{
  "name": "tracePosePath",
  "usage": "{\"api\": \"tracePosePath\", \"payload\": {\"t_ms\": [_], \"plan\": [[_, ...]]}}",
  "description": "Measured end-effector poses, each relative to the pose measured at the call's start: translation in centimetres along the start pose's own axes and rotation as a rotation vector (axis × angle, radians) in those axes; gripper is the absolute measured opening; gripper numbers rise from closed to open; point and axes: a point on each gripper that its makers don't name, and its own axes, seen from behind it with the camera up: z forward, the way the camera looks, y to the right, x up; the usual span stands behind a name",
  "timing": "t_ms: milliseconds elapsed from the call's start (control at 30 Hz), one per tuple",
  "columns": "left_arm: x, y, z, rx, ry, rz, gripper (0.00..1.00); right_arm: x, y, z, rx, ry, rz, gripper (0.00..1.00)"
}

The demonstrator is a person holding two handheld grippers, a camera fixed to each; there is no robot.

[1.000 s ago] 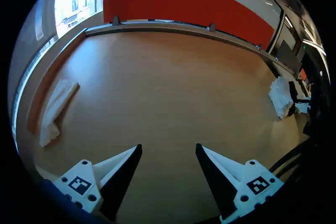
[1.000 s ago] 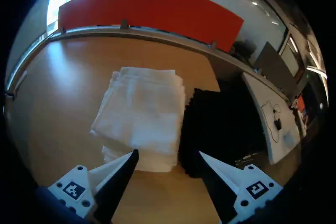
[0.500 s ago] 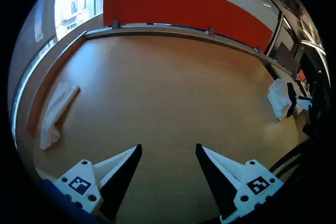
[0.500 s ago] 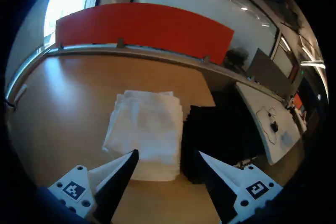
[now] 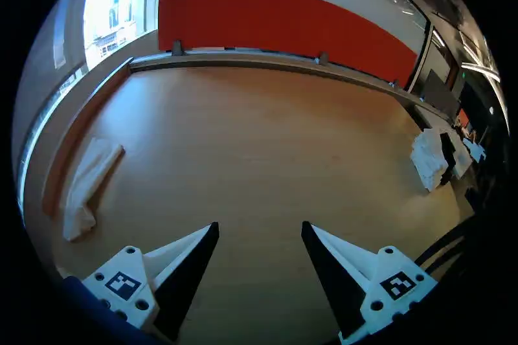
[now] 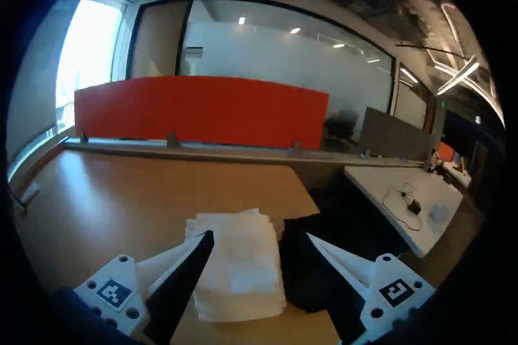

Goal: Fold towel

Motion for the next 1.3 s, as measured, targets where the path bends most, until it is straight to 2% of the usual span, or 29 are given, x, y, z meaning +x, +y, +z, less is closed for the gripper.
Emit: {"api": "tracePosePath", "payload": {"t_ms": [100, 333, 600, 833, 1100, 1300], "plan": [[0.5, -0.1, 0.0, 0.001, 0.018, -0.001, 0.95, 1.0, -0.3, -0.1, -0.011, 0.046, 0.014, 1.00], [1.8, -0.3, 0.0, 0.006, 0.069, -0.005, 0.95, 2.0, -1.5, -0.2, 0.003, 0.080, 0.024, 1.00], [5.2, -0.6, -0.2, 0.021, 0.191, 0.009, 0.95, 4.0, -3.1, -0.2, 0.016, 0.118, 0.018, 1.00], [8.9, -1.5, -1.0, 0.048, 0.331, 0.014, 0.95, 5.3, -4.8, -0.3, 0.036, 0.142, 0.022, 1.00], [11.8, -2.6, -1.7, 0.076, 0.435, 0.012, 0.95, 6.4, -7.6, -0.6, 0.072, 0.160, 0.024, 1.00], [13.0, -3.2, -1.8, 0.084, 0.473, -0.003, 0.95, 7.6, -10.4, -0.7, 0.106, 0.182, 0.028, 1.00]]}}
